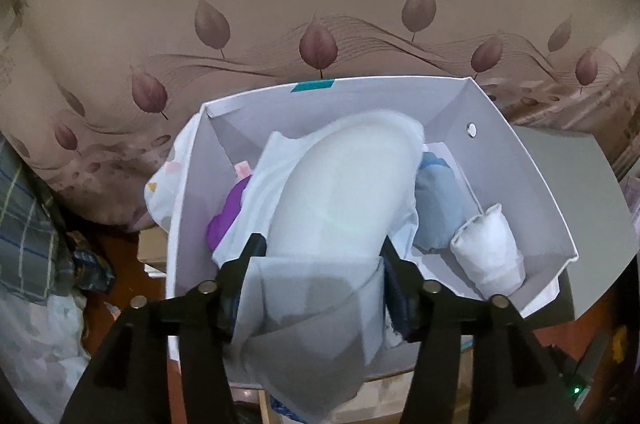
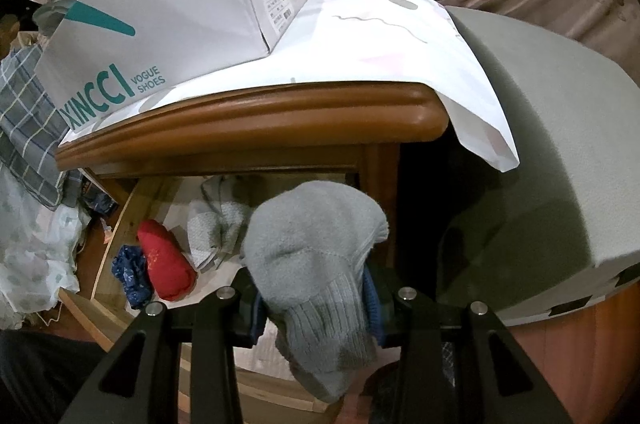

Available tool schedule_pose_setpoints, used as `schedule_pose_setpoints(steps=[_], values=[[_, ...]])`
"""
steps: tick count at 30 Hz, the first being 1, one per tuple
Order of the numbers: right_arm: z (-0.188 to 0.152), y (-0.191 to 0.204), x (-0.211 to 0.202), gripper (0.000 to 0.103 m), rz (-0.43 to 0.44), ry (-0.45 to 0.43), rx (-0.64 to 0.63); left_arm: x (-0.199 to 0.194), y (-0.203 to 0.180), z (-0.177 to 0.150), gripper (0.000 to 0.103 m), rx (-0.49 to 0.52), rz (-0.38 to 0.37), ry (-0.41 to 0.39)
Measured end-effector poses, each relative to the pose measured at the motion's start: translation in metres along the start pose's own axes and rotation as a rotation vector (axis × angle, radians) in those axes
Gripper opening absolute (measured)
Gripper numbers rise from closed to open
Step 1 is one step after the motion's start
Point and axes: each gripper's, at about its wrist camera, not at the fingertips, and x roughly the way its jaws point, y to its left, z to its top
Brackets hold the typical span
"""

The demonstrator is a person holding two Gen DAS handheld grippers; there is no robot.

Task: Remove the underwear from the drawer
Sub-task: 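Lower the white cloth into the box and open the left tool, then move the left tool back to the drawer while the right tool carries the grey sock toward the box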

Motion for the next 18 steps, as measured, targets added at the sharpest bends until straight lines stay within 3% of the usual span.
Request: schedule_pose_setpoints(steps=[10,18], values=[[0.001,0.003,0.000,0.039,-0.009,-0.004,-0.010,-0.043,0.010,-0.024,0.067,-0.004,-0.054,-0.058],[0.000,0.004,0.001,0.039,-0.026,-0.002,-0.029,-0.071,0.026,-0.052,0.070,-0.056,-0.067,-0.097]])
